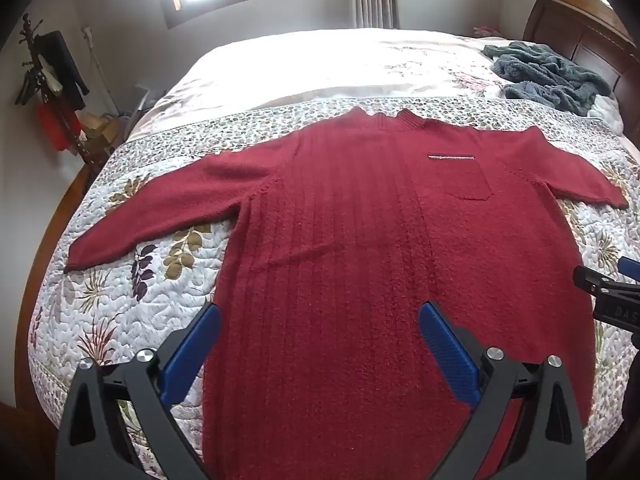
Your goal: Fold small clothes
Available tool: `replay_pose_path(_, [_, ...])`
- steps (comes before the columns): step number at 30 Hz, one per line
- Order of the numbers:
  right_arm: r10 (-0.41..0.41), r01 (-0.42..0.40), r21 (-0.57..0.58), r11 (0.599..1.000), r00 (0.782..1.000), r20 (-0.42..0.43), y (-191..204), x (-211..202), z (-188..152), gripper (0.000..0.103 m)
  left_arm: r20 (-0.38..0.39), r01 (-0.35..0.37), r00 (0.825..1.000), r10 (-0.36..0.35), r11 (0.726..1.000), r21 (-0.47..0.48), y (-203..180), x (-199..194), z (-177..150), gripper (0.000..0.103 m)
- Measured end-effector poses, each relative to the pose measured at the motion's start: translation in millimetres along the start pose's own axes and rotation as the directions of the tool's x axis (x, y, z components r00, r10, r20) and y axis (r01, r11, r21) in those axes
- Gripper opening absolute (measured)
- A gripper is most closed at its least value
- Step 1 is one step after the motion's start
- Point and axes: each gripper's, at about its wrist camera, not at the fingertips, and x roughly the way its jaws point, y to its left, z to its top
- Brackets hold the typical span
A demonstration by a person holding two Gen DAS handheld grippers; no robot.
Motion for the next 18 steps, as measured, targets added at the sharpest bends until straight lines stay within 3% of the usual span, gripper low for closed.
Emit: replay_pose_path(18, [0.002, -0.002, -0.002, 1.000, 1.000, -0.004, 2.4, 2.6, 0.5, 0.100, -0.003, -0.012, 1.000, 0.012, 1.000, -0.008, 3.1, 3.1, -1.2, 0.099])
